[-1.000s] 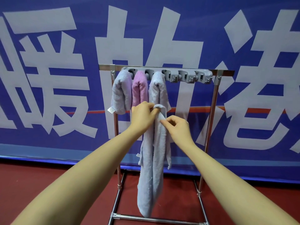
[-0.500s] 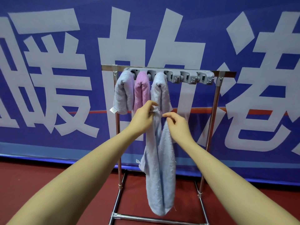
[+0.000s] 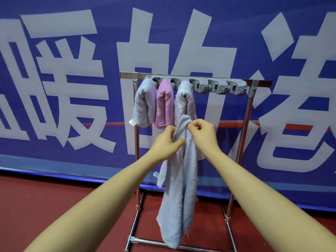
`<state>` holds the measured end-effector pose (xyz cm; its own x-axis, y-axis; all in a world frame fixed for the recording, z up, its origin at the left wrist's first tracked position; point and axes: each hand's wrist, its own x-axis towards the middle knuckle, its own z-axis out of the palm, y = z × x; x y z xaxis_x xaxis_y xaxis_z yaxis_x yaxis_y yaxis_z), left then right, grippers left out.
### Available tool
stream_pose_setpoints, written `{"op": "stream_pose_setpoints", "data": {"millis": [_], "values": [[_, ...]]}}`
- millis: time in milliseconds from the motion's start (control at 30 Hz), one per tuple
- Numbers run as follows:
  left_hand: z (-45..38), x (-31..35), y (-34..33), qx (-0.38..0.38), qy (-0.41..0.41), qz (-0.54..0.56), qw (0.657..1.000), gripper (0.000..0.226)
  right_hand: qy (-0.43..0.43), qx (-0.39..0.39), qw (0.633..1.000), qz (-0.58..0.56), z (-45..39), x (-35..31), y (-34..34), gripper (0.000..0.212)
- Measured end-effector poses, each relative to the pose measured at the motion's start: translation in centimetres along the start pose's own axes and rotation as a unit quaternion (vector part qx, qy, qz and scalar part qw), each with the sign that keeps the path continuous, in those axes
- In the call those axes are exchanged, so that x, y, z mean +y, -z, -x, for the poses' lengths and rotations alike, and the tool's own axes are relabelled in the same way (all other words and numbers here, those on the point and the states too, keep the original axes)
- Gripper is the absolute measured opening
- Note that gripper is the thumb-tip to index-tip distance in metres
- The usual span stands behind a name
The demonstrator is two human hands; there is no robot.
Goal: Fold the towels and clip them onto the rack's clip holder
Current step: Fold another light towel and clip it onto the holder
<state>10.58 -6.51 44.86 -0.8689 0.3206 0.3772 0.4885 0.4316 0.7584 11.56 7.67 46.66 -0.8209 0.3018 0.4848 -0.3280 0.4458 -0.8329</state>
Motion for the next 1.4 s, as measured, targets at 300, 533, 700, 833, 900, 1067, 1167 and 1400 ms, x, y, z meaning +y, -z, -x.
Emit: {"op": "stream_pose_setpoints", "data": {"millis": [300,533,700,833,900,1067,1167,1400], "values": [[0.1,0.3,-0.5,0.099,0.02,0.08,0.992,0.01,0.033,-0.052,0.997,-0.037,0.4,-0.6,1.3,0.017],[0.4,0.7,-1.9,0.166,-0.094,-0.026,0.981,0.013,-0.013,0.004,1.0,-0.019,0.0,0.2,1.2,0.014],[0.3,-0.4,-2.9,0.129,-0.081,-0.196,0.969,0.029,-0.024,0.026,0.999,-0.012,-0.2,-0.1,1.1,0.015],[0.1,-0.4,-3.4,0.13,-0.087,-0.293,0.943,0.022,-0.029,0.041,0.999,-0.009,-0.2,-0.2,0.8,0.015],[0.3,-0.1,-3.3,0.124,-0.095,-0.337,0.928,0.015,-0.029,0.045,0.999,-0.004,-0.1,-0.1,0.8,0.015],[0.1,-0.5,-3.0,0.109,-0.08,-0.338,0.932,0.018,-0.031,0.06,0.998,0.005,0.2,0.2,1.3,0.015],[-0.1,-1.2,-2.1,0.14,-0.016,-0.161,0.977,0.028,-0.054,0.089,0.995,0.006,0.7,1.2,2.1,0.014],[-0.8,-1.6,-0.1,0.175,0.102,-0.032,0.979,0.025,-0.106,0.093,0.989,-0.042,1.2,2.3,2.8,0.031]]}}
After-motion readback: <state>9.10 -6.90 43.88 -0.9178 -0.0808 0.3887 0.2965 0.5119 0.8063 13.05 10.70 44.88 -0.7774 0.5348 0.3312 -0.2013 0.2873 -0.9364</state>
